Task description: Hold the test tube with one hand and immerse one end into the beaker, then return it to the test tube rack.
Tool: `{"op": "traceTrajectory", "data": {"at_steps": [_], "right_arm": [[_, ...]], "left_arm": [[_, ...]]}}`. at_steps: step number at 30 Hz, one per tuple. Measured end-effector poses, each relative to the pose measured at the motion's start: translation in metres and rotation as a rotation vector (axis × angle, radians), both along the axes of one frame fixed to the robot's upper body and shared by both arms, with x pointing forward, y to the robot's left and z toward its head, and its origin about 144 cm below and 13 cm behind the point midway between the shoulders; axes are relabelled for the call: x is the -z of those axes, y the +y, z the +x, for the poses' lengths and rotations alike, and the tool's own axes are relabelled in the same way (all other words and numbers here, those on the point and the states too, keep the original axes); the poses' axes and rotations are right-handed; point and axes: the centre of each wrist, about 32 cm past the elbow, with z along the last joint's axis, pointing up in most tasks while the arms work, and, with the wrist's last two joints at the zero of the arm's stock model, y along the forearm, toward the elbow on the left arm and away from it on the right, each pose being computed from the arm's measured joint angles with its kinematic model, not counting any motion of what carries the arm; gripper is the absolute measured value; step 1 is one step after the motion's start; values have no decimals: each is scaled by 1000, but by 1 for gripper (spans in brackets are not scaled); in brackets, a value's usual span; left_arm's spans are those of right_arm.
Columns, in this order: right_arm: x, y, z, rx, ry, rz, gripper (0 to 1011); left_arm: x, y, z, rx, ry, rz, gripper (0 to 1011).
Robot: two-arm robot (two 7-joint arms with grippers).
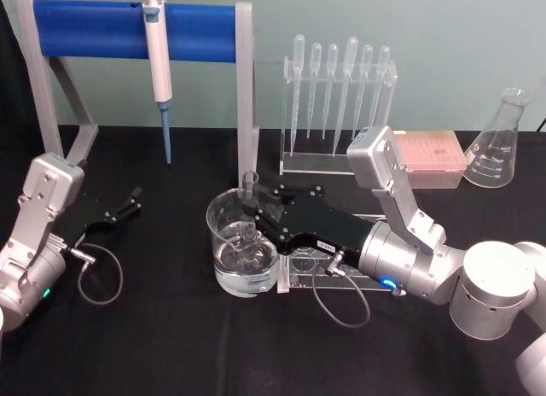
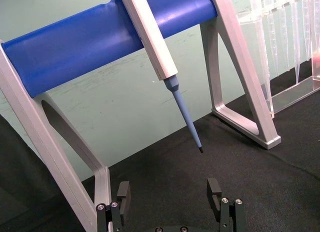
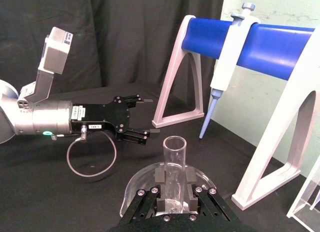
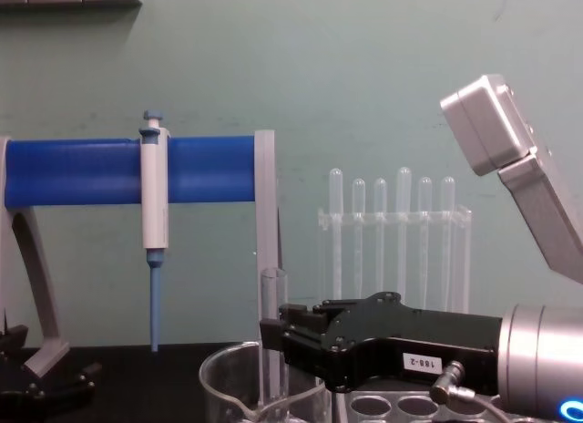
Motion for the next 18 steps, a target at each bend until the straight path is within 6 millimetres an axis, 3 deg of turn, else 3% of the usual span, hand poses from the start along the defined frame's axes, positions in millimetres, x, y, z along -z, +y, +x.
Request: {"op": "traceTrajectory", "data": {"at_steps": [18], "right_arm": [[0,0,0,0,0,0,241]], "left_arm": [[0,0,0,0,0,0,1000]]}}
